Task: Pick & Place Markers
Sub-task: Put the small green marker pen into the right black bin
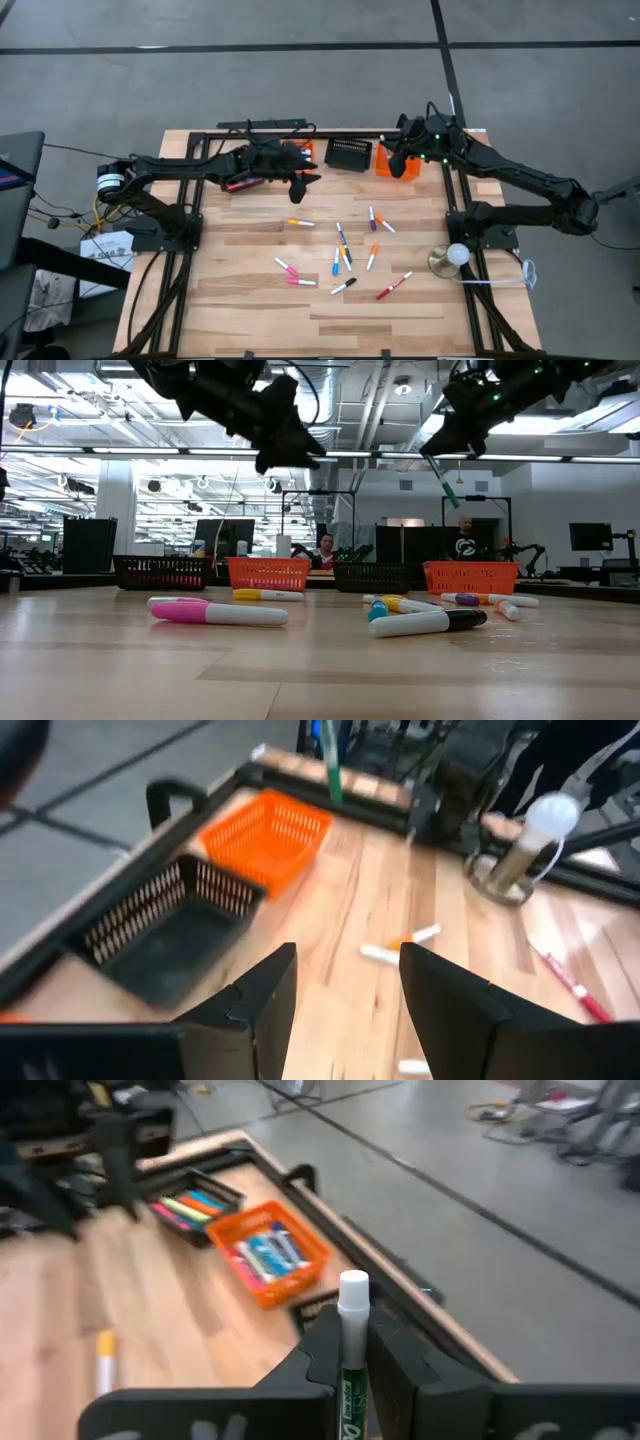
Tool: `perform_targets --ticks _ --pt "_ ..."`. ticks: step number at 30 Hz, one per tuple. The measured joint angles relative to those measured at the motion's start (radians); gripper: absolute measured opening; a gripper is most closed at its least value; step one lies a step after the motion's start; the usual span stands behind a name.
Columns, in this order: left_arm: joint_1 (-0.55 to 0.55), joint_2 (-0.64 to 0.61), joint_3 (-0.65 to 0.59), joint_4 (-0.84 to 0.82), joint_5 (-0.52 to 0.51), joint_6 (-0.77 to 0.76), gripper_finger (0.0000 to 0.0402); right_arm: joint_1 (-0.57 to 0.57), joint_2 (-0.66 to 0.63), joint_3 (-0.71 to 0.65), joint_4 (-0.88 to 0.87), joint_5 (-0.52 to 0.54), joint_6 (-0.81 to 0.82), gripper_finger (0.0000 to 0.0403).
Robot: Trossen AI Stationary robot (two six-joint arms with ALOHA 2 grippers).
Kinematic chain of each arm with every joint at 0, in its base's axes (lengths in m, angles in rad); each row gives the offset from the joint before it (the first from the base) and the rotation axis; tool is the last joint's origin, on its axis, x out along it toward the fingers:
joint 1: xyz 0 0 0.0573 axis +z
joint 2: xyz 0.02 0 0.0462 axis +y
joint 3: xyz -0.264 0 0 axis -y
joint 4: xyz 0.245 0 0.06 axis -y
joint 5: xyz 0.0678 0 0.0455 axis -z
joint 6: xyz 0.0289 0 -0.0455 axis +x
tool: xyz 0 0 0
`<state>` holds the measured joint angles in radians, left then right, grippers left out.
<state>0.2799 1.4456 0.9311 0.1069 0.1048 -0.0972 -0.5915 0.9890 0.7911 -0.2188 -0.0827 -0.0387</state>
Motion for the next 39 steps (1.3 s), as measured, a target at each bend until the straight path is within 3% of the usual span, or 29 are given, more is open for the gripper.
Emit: perform_targets --ticks 13,30,35,39 --pt "-0.006 0.0 -0.031 -0.002 0.001 -0.016 0.0177 -0.042 0.1 0.176 -0.124 0.038 -0.128 0.0019" --pt "0.042 0.0 -0.031 -0.05 0.007 -0.009 0.0177 0.002 0.536 0.479 -0.136 0.033 -0.201 0.002" --pt "0.102 -0.017 -0.031 -0.055 0.124 0.013 0.0177 0.002 0.645 0.545 -0.168 0.033 -0.217 0.0021" --pt "0.141 -0.059 -0.045 -0.047 0.15 0.031 0.0177 0.002 0.72 0.585 -0.177 0.032 -0.231 0.002"
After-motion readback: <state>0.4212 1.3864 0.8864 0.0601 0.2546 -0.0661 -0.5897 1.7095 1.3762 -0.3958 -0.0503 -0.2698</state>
